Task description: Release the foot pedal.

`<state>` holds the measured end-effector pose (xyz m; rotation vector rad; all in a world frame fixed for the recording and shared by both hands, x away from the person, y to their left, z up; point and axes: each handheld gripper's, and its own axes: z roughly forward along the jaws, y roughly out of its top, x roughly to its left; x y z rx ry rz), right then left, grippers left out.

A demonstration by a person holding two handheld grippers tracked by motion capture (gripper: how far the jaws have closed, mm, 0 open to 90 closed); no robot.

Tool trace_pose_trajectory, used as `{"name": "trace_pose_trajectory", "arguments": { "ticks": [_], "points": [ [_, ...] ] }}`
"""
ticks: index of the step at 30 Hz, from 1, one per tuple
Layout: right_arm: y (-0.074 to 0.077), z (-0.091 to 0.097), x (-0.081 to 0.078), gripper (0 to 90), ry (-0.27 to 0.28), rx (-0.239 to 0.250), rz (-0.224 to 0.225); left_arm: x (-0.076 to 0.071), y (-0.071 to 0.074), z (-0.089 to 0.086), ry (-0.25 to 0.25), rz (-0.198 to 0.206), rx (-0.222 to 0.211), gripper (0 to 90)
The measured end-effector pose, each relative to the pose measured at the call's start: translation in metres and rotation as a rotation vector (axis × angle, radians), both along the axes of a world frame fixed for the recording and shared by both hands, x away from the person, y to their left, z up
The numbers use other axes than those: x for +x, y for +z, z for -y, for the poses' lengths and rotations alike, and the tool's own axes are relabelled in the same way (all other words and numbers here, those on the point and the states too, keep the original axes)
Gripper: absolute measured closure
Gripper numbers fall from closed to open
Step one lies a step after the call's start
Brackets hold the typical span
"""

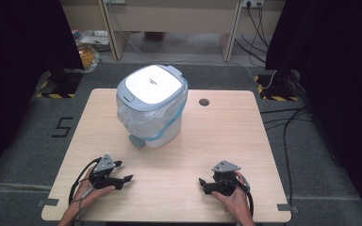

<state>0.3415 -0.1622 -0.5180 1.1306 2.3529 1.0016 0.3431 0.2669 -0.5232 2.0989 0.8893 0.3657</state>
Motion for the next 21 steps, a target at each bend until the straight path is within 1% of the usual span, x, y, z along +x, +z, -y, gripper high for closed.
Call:
{"name": "trace_pose_trajectory", "arguments": {
  "ticks": [2, 4, 7, 21],
  "points": [
    [-0.0001, 0.0, 0.0, 15.8, 0.0, 0.0, 0.001, -0.0029, -0.0005, 0.0002, -0.003, -0.004, 0.021, 23.2],
    [-0.0001, 0.0, 0.0, 15.8, 0.0, 0.0, 0.001, -0.0047, -0.0013, 0.0003, 0.002, -0.005, 0.028, 23.1],
    [0.0, 0.0, -0.0001, 15.8, -0.001, 0.0, -0.001, -0.0057, -0.001, -0.0008, 0.001, -0.014, 0.027, 22.6],
    [-0.0001, -0.0001, -0.0001, 15.8, -0.001, 0.0, 0.001, -0.0059, -0.0013, -0.0004, 0.0, -0.013, 0.029, 21.6]
  ]
}}
